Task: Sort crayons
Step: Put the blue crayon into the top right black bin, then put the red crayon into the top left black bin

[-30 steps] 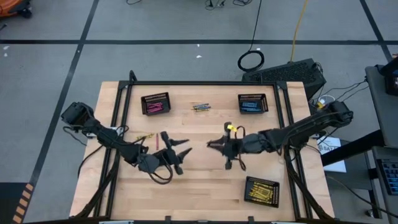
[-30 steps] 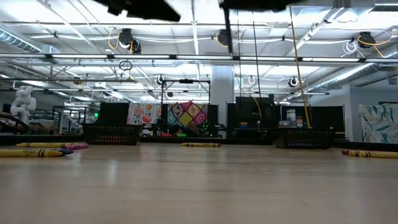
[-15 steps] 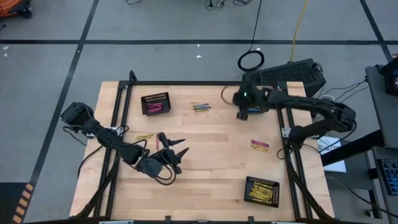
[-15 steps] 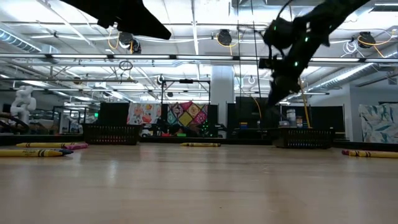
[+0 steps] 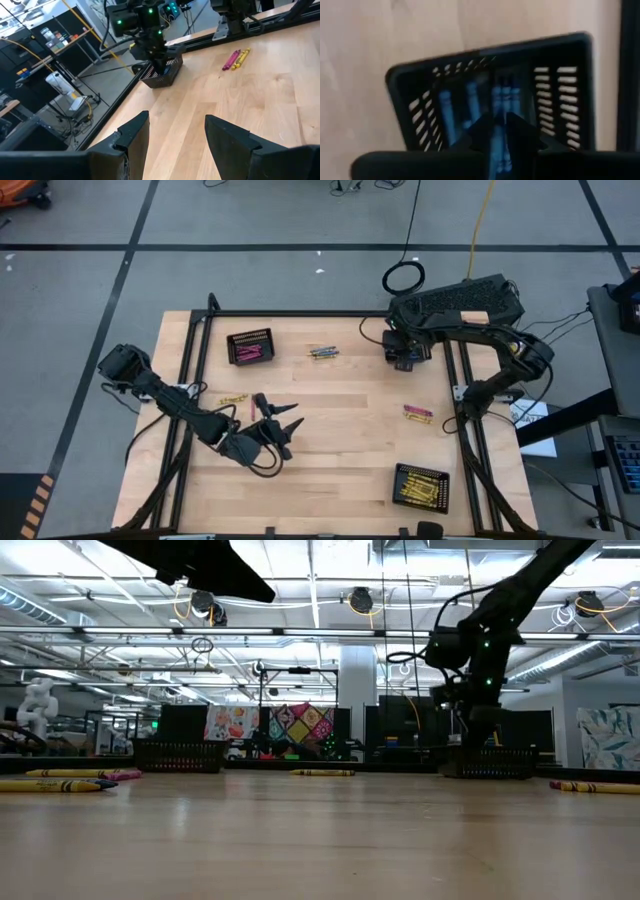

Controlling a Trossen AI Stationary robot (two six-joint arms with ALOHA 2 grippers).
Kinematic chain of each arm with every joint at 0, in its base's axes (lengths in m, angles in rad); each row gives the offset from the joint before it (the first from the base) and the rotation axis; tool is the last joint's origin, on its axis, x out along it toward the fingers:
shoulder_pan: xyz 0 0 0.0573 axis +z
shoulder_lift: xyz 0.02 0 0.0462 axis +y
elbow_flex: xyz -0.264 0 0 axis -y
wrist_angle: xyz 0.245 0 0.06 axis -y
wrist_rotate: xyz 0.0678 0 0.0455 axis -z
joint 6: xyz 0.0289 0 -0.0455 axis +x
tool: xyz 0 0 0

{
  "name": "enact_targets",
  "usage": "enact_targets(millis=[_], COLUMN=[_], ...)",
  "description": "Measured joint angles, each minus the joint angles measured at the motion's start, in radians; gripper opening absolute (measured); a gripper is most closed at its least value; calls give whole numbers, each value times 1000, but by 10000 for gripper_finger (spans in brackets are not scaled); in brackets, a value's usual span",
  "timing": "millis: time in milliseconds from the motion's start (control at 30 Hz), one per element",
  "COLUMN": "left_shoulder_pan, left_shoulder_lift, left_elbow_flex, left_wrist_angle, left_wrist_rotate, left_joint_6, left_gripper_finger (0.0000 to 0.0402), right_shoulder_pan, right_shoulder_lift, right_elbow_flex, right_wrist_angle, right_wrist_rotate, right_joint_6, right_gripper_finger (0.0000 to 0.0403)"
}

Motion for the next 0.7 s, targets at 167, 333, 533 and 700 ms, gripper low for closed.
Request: enact_targets(millis=[167,333,533,700], left_shoulder_pan=[0,0,0,0], left_shoulder_lift=[0,0,0,1], left_elbow_flex=[0,-1,-1,-1], left_wrist_angle=[0,0,-2,-4], left_wrist_rotate=[0,0,0,0], left_joint_6=[0,-1,-51,-52], left_gripper_finger=[196,196,196,196], right_shoulder_pan=[0,0,36,137], right_shoulder_lift=[-39,-135,-303,-406], right_elbow_flex=[0,0,0,-17], right_wrist_angle=[-2,-16,-10,96], right_wrist_rotate=[48,66,10,-241], right_joint_6=[57,92,246,400], right_gripper_finger=[93,123,118,100])
